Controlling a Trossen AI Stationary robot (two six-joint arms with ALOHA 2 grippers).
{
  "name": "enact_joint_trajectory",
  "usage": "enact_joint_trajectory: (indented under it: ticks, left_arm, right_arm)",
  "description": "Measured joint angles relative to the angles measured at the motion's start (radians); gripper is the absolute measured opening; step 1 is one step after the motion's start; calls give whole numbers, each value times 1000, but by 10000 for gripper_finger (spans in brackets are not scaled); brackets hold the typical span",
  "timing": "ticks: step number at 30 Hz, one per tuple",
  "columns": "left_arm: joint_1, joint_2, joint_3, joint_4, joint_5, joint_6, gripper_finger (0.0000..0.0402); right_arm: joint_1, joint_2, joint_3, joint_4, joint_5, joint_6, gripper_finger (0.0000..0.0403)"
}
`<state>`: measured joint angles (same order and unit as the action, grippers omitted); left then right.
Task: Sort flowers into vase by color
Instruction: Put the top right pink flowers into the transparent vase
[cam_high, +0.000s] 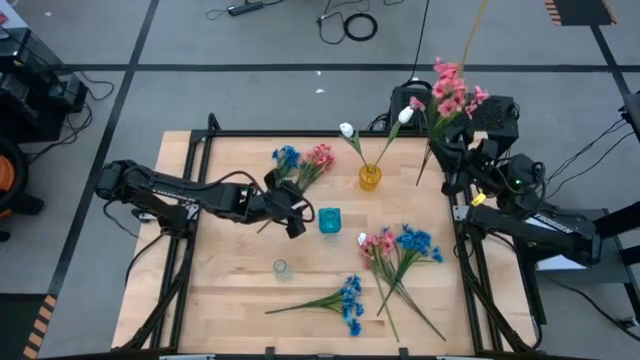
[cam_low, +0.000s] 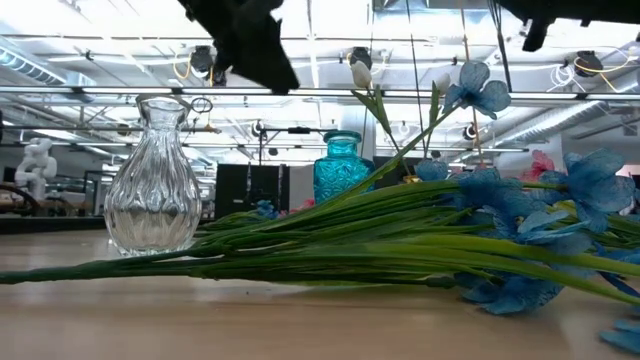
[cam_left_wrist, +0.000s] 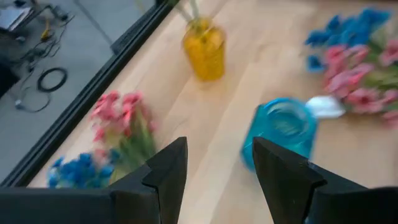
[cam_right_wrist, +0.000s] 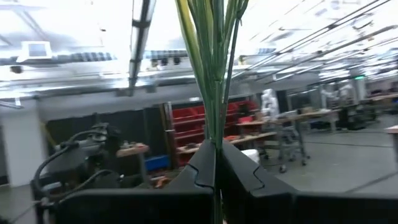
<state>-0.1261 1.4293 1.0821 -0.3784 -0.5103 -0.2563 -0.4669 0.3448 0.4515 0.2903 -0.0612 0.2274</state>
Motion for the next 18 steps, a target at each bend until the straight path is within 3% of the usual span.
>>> enact_joint_trajectory:
  ticks: [9,18]
  left_arm:
    - [-36,7,0,287,81,61,187]
    - [-31,37,0,486,89,113,187]
  right_arm:
    - [163,95,0,137,-1,0,0]
    - [285,301,0,270,7,-11,0]
